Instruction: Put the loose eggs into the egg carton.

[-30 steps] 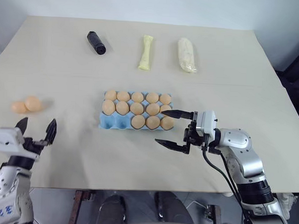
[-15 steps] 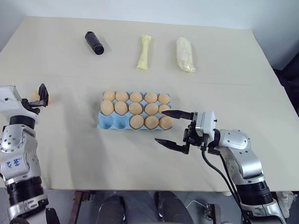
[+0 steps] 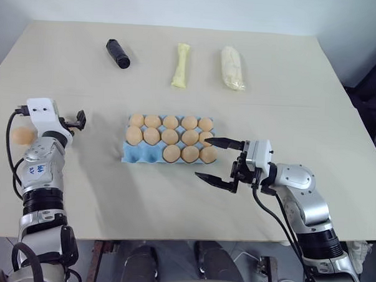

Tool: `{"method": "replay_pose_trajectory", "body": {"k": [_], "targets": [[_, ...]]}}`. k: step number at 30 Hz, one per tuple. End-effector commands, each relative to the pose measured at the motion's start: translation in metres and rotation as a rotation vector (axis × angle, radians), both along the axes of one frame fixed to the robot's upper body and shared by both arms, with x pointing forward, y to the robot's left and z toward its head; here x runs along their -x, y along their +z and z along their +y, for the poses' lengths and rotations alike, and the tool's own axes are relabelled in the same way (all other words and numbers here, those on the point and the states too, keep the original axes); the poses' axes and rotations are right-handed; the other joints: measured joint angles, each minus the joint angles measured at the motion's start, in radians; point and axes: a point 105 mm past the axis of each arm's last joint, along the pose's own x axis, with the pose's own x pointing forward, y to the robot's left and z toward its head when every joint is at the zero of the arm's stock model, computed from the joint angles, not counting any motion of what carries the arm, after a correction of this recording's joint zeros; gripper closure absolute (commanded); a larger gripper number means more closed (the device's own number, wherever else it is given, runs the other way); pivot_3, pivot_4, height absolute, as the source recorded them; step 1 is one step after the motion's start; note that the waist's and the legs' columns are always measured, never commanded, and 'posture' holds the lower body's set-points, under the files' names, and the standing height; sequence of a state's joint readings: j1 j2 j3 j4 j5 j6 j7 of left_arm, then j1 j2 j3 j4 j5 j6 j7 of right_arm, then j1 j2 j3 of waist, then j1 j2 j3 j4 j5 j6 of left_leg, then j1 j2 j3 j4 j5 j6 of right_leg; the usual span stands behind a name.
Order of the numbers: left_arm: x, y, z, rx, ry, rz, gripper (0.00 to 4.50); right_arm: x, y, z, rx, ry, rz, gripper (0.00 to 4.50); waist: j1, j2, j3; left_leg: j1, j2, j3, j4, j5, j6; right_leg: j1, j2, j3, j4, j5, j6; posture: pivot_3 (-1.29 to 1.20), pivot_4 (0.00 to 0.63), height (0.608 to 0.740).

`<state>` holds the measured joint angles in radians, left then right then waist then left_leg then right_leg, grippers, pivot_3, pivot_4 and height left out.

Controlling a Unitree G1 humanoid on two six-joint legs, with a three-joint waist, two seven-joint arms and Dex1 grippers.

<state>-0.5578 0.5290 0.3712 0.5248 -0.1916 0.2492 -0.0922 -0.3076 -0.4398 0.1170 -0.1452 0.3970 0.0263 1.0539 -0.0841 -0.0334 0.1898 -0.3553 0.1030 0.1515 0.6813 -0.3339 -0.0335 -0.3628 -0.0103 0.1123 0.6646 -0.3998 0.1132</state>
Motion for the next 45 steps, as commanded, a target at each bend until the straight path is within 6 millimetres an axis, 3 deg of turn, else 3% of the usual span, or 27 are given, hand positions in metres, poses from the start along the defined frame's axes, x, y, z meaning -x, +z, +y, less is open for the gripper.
{"method": "replay_pose_trajectory", "body": {"k": [1, 5, 11, 13, 15, 18, 22, 25, 28, 31, 35, 43, 45], "targets": [[0.002, 0.007, 0.004, -0.027, 0.007, -0.009, 0.02, 0.003, 0.010, -0.002, -0.017, -0.008, -0.046, 0.00, 0.001, 0.000, 0.000, 0.000, 0.000, 0.000, 0.000, 0.000, 0.000, -0.001, 0.000, 0.000, 0.000, 0.000, 0.000, 0.00, 0.150, 0.740], [0.006, 0.001, 0.005, -0.011, 0.004, 0.001, 0.20, 0.005, 0.009, -0.002, -0.020, -0.013, -0.044, 0.00, 0.002, 0.000, 0.000, -0.001, 0.000, 0.001, 0.000, 0.000, 0.000, -0.002, -0.001, 0.000, 0.003, 0.000, 0.000, 0.00, 0.150, 0.740], [0.008, -0.005, -0.004, 0.013, -0.052, 0.008, 1.87, 0.004, 0.009, -0.001, -0.022, -0.012, -0.041, 0.00, 0.002, 0.000, 0.000, 0.000, -0.001, 0.001, 0.002, 0.001, -0.001, -0.002, -0.001, 0.000, 0.007, 0.000, 0.000, 0.00, 0.150, 0.740], [0.008, 0.005, -0.010, 0.006, -0.096, -0.063, 2.44, 0.004, 0.009, -0.001, -0.022, -0.014, -0.042, 0.00, 0.002, 0.000, 0.000, 0.000, -0.001, 0.001, 0.002, 0.002, -0.001, -0.002, -0.001, 0.000, 0.008, 0.000, 0.000, 0.00, 0.150, 0.740], [0.010, 0.028, -0.024, 0.003, -0.200, -0.206, 2.67, 0.004, 0.009, -0.001, -0.022, -0.015, -0.041, 0.00, 0.004, 0.000, 0.000, 0.000, -0.001, 0.001, 0.002, 0.002, -0.001, -0.003, -0.001, 0.000, 0.008, 0.000, 0.000, 0.00, 0.150, 0.740], [0.023, 0.064, -0.059, 0.016, -0.434, -0.395, 2.67, 0.005, 0.008, -0.003, -0.018, -0.022, -0.039, 0.00, 0.006, 0.000, 0.000, -0.001, -0.001, 0.001, 0.002, 0.002, -0.001, -0.003, -0.002, 0.000, 0.008, 0.000, 0.000, 0.00, 0.150, 0.740], [0.042, 0.073, -0.110, -0.074, -0.771, -0.397, 2.67, 0.006, 0.008, -0.008, -0.009, -0.038, -0.038, 0.00, 0.005, 0.000, 0.000, -0.002, -0.001, 0.000, 0.001, 0.002, -0.001, -0.004, -0.001, 0.000, 0.007, 0.000, 0.000, 0.00, 0.150, 0.740], [0.059, 0.061, -0.156, -0.164, -1.064, -0.309, 2.67, 0.005, 0.008, -0.012, -0.003, -0.053, -0.041, 0.00, 0.003, 0.000, 0.000, -0.002, -0.001, 0.001, 0.001, 0.002, -0.001, -0.003, -0.001, 0.001, 0.007, 0.000, 0.000, 0.00, 0.150, 0.740], [0.071, 0.031, -0.182, -0.248, -1.267, -0.194, 2.67, 0.005, 0.009, -0.012, -0.005, -0.063, -0.046, 0.00, 0.002, 0.000, 0.000, -0.002, -0.002, 0.001, 0.001, 0.002, -0.001, -0.002, 0.000, 0.001, 0.006, 0.000, 0.000, 0.00, 0.150, 0.740], [0.072, 0.014, -0.187, -0.265, -1.332, -0.136, 2.67, 0.005, 0.010, -0.011, -0.011, -0.071, -0.049, 0.00, -0.002, 0.000, 0.000, -0.002, -0.003, 0.001, 0.001, 0.002, -0.001, -0.003, 0.001, 0.002, 0.005, 0.000, -0.001, 0.00, 0.150, 0.740], [0.067, 0.005, -0.187, -0.262, -1.335, -0.119, 2.67, 0.007, 0.010, -0.013, -0.013, -0.084, -0.048, 0.00, 0.001, 0.000, 0.000, -0.002, -0.001, 0.001, 0.000, 0.003, -0.001, -0.004, 0.001, 0.002, 0.004, 0.001, -0.001, 0.00, 0.150, 0.740], [0.066, 0.016, -0.188, -0.260, -1.312, -0.198, 0.29, 0.008, 0.010, -0.012, -0.020, -0.091, -0.045, 0.00, 0.002, 0.000, 0.000, -0.003, -0.001, 0.001, 0.000, 0.002, -0.001, -0.004, 0.000, 0.002, 0.003, 0.001, -0.001, 0.00, 0.150, 0.740], [0.070, 0.019, -0.186, -0.265, -1.311, -0.205, 0.29, 0.008, 0.010, -0.011, -0.021, -0.085, -0.043, 0.00, 0.001, 0.000, 0.000, -0.003, -0.001, 0.000, 0.000, 0.002, -0.001, -0.004, 0.000, 0.002, 0.004, 0.001, -0.001, 0.00, 0.150, 0.740]]}}
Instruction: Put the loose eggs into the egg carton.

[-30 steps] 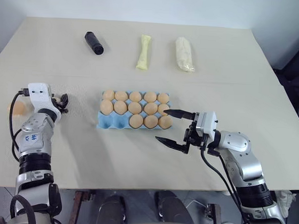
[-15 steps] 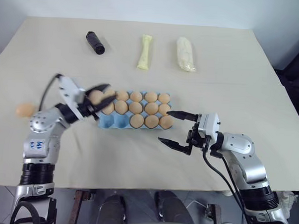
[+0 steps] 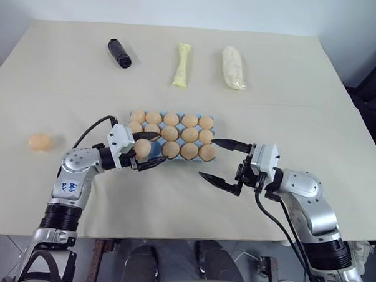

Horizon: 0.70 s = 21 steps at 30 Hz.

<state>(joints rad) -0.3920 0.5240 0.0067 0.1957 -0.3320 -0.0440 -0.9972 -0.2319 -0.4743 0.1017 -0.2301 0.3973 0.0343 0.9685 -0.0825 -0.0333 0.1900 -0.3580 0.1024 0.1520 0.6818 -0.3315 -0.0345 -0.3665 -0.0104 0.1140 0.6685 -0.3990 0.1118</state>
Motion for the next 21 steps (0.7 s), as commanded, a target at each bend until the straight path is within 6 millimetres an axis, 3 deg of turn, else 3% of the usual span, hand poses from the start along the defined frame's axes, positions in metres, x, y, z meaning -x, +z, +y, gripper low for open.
{"method": "replay_pose_trajectory", "body": {"k": [1, 7, 13, 16, 21], "targets": [[0.007, 0.020, 0.004, 0.022, 0.003, -0.074, 0.29, 0.002, 0.010, -0.002, -0.017, 0.004, -0.035, 0.00, -0.003, 0.000, 0.000, 0.000, 0.000, 0.000, 0.000, 0.000, 0.000, 0.000, 0.000, 0.000, 0.000, 0.000, 0.000, 0.00, 0.150, 0.740], [0.014, 0.022, 0.014, 0.017, 0.060, -0.085, 0.29, 0.001, 0.010, 0.000, -0.017, 0.022, -0.029, 0.00, -0.002, 0.000, 0.000, 0.000, 0.000, 0.000, 0.000, 0.000, 0.000, 0.000, 0.000, 0.000, 0.000, 0.000, 0.000, 0.00, 0.150, 0.740], [0.020, 0.043, 0.046, 0.101, 0.235, -0.120, 0.29, 0.001, 0.009, 0.003, -0.013, 0.042, -0.028, 0.00, -0.001, 0.000, 0.000, 0.000, 0.000, -0.001, 0.000, 0.000, 0.000, 0.000, 0.000, 0.000, 0.000, 0.000, 0.000, 0.00, 0.150, 0.740], [0.026, 0.051, 0.074, 0.131, 0.392, -0.165, 0.13, 0.002, 0.008, 0.002, -0.010, 0.053, -0.024, 0.00, -0.003, 0.000, 0.000, 0.000, 0.000, -0.001, -0.001, 0.000, 0.000, 0.001, -0.001, 0.000, -0.001, 0.000, 0.000, 0.00, 0.150, 0.740], [0.055, 0.043, 0.126, 0.163, 0.718, -0.204, 0.13, 0.003, 0.007, 0.005, -0.011, 0.081, -0.018, 0.00, -0.004, 0.000, 0.000, 0.000, 0.001, -0.001, -0.004, 0.000, 0.000, 0.000, -0.001, 0.000, -0.004, 0.000, 0.000, 0.00, 0.150, 0.740]]}}
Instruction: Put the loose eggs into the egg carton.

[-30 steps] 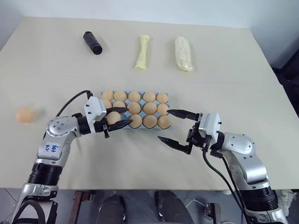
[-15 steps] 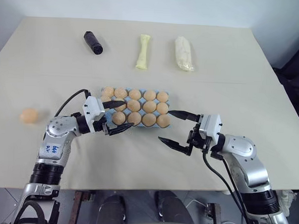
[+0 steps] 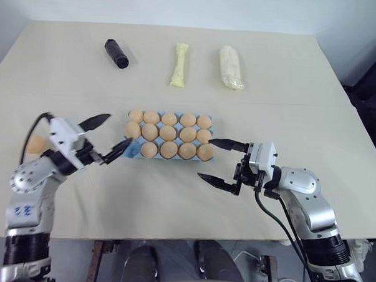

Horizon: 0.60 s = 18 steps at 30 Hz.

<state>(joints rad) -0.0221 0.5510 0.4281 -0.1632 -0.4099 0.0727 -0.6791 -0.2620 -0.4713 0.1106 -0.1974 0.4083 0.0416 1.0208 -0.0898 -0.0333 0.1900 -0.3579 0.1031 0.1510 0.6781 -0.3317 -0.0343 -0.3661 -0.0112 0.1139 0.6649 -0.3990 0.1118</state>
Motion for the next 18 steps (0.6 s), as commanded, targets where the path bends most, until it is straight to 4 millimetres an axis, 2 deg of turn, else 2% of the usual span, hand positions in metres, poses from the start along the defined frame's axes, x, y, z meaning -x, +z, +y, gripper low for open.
{"method": "replay_pose_trajectory", "body": {"k": [1, 10, 13, 18], "targets": [[0.020, 0.008, 0.027, 0.038, 0.208, -0.076, 0.13, 0.004, 0.008, 0.002, -0.023, 0.034, -0.031, 0.00, 0.004, 0.000, 0.000, 0.000, 0.000, 0.000, 0.000, 0.000, 0.000, 0.000, 0.000, 0.000, -0.001, 0.000, 0.000, 0.00, 0.150, 0.740], [0.077, -0.046, 0.112, 0.285, 0.797, 0.002, 0.13, 0.004, 0.007, 0.009, -0.028, 0.079, -0.024, 0.00, 0.008, -0.001, 0.000, 0.002, -0.001, -0.004, 0.002, -0.002, 0.002, 0.008, -0.002, -0.002, -0.005, 0.000, 0.000, 0.00, 0.150, 0.740], [0.079, -0.049, 0.119, 0.332, 0.842, 0.007, 0.13, 0.003, 0.008, 0.010, -0.026, 0.085, -0.026, 0.00, 0.008, -0.001, 0.000, 0.003, -0.001, -0.004, 0.002, -0.002, 0.002, 0.009, -0.001, -0.002, -0.005, 0.000, -0.001, 0.00, 0.150, 0.740], [0.061, -0.043, 0.131, 0.365, 0.891, 0.005, 0.13, 0.001, 0.009, 0.009, -0.022, 0.088, -0.028, 0.00, 0.012, -0.002, 0.000, 0.003, -0.002, -0.004, 0.002, -0.002, 0.002, 0.009, -0.001, -0.004, -0.006, 0.001, 0.000, 0.00, 0.150, 0.740]]}}
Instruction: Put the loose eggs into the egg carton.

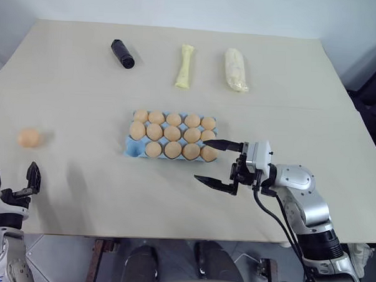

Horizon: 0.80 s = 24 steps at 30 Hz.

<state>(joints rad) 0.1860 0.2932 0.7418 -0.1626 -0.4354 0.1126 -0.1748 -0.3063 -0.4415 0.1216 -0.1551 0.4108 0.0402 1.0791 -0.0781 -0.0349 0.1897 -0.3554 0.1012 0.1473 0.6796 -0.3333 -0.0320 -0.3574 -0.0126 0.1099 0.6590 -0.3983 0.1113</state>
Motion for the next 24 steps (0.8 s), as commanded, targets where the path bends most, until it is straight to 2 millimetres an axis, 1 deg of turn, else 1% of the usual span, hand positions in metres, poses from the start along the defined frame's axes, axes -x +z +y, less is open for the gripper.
{"method": "replay_pose_trajectory", "body": {"k": [1, 5, 10, 12, 16, 20, 22, 24], "targets": [[-0.010, 0.011, 0.015, -0.007, 0.055, -0.012, 0.13, 0.003, 0.007, 0.001, -0.017, 0.022, -0.030, 0.00, -0.001, 0.000, 0.000, 0.000, 0.000, 0.000, 0.000, 0.000, 0.000, 0.000, 0.000, 0.000, 0.000, 0.000, 0.000, 0.00, 0.150, 0.740], [-0.047, 0.023, 0.022, -0.043, 0.010, 0.006, 0.13, 0.002, 0.007, 0.000, -0.010, 0.019, -0.031, 0.00, -0.003, 0.000, 0.000, 0.000, 0.001, 0.001, 0.000, 0.000, -0.001, -0.001, 0.002, -0.001, 0.001, 0.000, -0.001, 0.00, 0.150, 0.740], [-0.079, 0.039, 0.039, -0.079, 0.020, 0.011, 0.13, 0.000, 0.009, -0.002, -0.006, 0.001, -0.044, 0.00, -0.003, 0.000, 0.000, 0.000, 0.001, 0.002, 0.000, 0.001, -0.001, -0.002, 0.001, -0.001, 0.001, 0.000, -0.001, 0.00, 0.150, 0.740], [-0.087, 0.042, 0.044, -0.076, 0.031, 0.012, 0.13, 0.000, 0.010, -0.003, -0.006, -0.007, -0.046, 0.00, -0.005, 0.000, 0.000, 0.000, 0.002, 0.003, 0.000, 0.001, -0.001, -0.004, 0.002, -0.002, 0.002, 0.000, -0.001, 0.00, 0.150, 0.740], [-0.099, 0.037, 0.051, -0.062, 0.054, 0.046, 0.13, 0.001, 0.008, -0.006, -0.002, -0.024, -0.043, 0.00, -0.006, 0.000, 0.000, 0.000, 0.003, 0.005, -0.001, 0.001, -0.002, -0.006, 0.002, -0.001, 0.003, 0.000, -0.001, 0.00, 0.150, 0.740], [-0.110, 0.020, 0.051, -0.005, 0.033, 0.111, 0.13, 0.001, 0.009, -0.008, -0.001, -0.037, -0.045, 0.00, -0.005, 0.000, 0.000, 0.000, 0.003, 0.006, -0.001, 0.001, -0.002, -0.007, 0.001, -0.001, 0.004, 0.000, -0.001, 0.00, 0.150, 0.740], [-0.113, 0.014, 0.049, -0.012, 0.027, 0.144, 0.13, 0.001, 0.010, -0.009, 0.001, -0.041, -0.047, 0.00, -0.005, 0.000, 0.000, -0.001, 0.003, 0.006, 0.000, 0.001, -0.002, -0.008, 0.001, -0.001, 0.005, 0.000, -0.001, 0.00, 0.150, 0.740], [-0.115, 0.010, 0.050, -0.005, 0.037, 0.157, 0.49, 0.000, 0.011, -0.010, 0.001, -0.049, -0.051, 0.00, -0.004, 0.000, 0.000, -0.001, 0.003, 0.006, 0.001, 0.001, -0.002, -0.008, 0.001, -0.001, 0.006, 0.000, -0.001, 0.00, 0.150, 0.740]]}}
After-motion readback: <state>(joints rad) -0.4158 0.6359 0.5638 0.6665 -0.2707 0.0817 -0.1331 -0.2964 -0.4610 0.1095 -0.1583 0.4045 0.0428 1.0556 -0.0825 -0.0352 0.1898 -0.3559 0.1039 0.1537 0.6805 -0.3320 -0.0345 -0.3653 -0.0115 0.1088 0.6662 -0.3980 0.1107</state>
